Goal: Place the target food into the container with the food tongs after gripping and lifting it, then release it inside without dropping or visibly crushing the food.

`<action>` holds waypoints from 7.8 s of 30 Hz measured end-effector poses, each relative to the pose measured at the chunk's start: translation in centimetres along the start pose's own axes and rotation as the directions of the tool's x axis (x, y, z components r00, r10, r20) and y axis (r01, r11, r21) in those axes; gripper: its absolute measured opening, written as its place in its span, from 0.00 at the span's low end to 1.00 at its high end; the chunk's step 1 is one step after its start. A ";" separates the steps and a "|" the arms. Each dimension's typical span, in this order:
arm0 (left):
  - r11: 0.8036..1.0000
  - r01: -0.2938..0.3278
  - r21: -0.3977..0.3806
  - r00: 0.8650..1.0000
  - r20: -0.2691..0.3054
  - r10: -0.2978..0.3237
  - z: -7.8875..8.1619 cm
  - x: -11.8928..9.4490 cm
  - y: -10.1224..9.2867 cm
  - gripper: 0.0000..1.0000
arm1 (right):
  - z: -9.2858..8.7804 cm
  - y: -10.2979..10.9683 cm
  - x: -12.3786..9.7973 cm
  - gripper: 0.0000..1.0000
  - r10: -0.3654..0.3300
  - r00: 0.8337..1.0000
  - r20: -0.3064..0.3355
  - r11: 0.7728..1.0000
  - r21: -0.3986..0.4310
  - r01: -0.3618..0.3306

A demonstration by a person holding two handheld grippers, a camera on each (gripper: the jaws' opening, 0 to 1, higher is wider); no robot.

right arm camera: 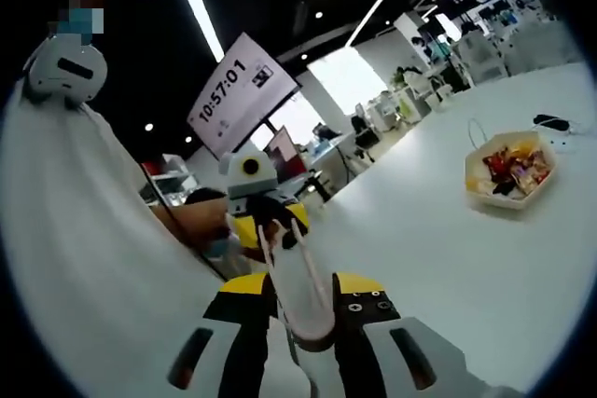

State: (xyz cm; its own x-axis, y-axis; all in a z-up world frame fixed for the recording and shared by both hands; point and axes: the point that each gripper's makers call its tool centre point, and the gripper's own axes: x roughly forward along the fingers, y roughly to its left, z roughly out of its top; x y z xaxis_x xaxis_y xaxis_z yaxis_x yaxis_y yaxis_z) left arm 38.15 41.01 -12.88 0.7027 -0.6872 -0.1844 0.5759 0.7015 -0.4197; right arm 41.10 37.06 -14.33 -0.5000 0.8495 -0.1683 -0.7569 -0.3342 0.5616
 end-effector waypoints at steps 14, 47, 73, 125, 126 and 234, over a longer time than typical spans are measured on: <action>0.997 0.003 0.076 0.994 -0.107 0.005 -2.4 0.3 0.4 0.26 | -1.8 -0.3 0.3 0.26 -0.045 0.996 -0.071 0.993 -0.115 0.037; 0.958 -0.111 0.264 0.917 -0.344 0.201 -8.2 1.7 5.5 0.28 | -6.2 -5.2 1.3 0.25 -0.286 0.942 -0.178 0.924 -0.312 0.222; 0.940 -0.188 0.284 0.872 -0.393 0.293 -8.9 3.2 11.4 0.25 | -5.4 -11.4 1.8 0.28 -0.410 0.902 -0.137 0.862 -0.381 0.334; 0.928 -0.175 0.329 0.839 -0.443 0.316 -12.0 4.5 16.7 0.52 | -7.0 -18.0 3.6 0.30 -0.461 0.880 -0.114 0.847 -0.354 0.397; 0.927 -0.177 0.330 0.841 -0.439 0.317 -12.0 4.5 16.7 0.53 | -7.0 -18.0 3.5 0.30 -0.464 0.878 -0.114 0.846 -0.350 0.402; 0.787 -0.617 -0.012 0.773 0.179 0.609 -0.8 -9.4 10.4 0.99 | -1.2 -8.5 -11.0 0.73 -0.710 0.669 0.221 0.678 -0.043 0.734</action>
State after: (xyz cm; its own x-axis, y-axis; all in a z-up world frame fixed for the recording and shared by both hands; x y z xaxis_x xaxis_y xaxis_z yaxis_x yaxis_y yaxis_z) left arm 37.16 54.64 -16.22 0.9684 -0.0706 -0.2391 0.0149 0.9737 -0.2274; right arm 52.52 30.07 -18.20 0.2961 0.8954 -0.3326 -0.8979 0.3797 0.2226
